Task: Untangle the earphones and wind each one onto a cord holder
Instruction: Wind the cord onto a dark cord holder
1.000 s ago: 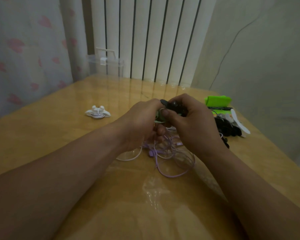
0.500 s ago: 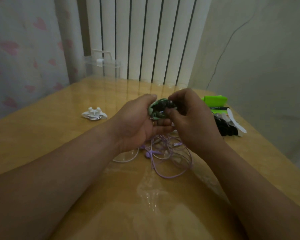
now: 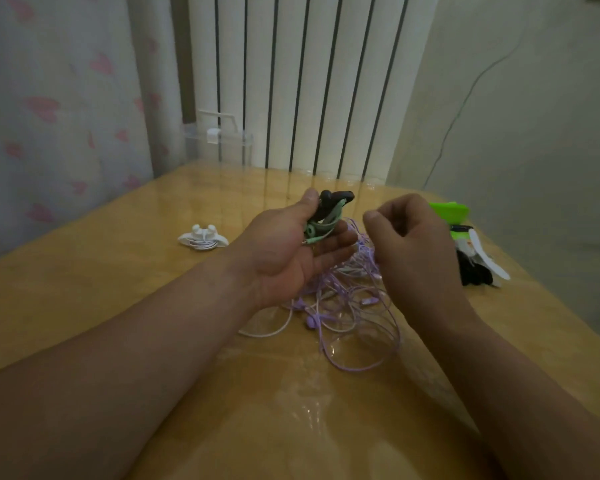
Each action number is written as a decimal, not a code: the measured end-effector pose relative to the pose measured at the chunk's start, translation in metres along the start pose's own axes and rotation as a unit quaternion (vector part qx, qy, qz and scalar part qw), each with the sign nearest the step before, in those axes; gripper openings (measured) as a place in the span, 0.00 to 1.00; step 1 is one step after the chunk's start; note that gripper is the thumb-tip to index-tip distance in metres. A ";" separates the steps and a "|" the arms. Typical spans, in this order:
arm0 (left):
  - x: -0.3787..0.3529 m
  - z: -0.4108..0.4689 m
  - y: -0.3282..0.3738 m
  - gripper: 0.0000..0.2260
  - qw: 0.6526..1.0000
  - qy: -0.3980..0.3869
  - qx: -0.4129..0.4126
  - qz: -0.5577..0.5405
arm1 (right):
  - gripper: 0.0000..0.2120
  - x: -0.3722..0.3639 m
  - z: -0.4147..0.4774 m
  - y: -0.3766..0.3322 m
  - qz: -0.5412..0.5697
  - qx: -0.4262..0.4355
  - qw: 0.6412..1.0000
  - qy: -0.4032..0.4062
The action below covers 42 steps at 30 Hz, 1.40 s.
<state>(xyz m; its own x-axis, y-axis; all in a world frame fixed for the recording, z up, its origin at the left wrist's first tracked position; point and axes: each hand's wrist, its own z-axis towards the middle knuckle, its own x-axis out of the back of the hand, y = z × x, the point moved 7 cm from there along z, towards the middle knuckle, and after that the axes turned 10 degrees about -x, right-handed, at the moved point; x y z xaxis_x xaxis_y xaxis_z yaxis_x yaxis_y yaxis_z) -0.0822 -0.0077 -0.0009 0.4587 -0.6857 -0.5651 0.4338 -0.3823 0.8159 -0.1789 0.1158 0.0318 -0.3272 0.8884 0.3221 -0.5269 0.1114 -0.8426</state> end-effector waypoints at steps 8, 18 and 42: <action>-0.010 -0.002 -0.013 0.23 0.999 -0.039 0.019 0.014 | 0.09 -0.036 -0.014 0.006 -0.036 -0.055 0.995 -0.072; 0.006 0.003 0.002 0.17 0.977 0.021 -0.088 0.195 | 0.04 -0.033 -0.019 -0.006 -0.078 0.017 0.994 -0.081; -0.012 -0.008 0.017 0.15 0.843 -0.143 -0.170 0.489 | 0.03 0.000 0.006 -0.006 0.048 -0.004 0.987 -0.154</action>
<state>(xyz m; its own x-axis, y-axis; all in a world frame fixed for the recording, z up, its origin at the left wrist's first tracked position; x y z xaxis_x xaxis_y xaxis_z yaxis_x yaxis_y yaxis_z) -0.0744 -0.0008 0.0186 0.5418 -0.7093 0.4509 0.1757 0.6202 0.7645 -0.1802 0.1125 0.0395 -0.5984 0.7180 0.3554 -0.4767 0.0374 -0.8783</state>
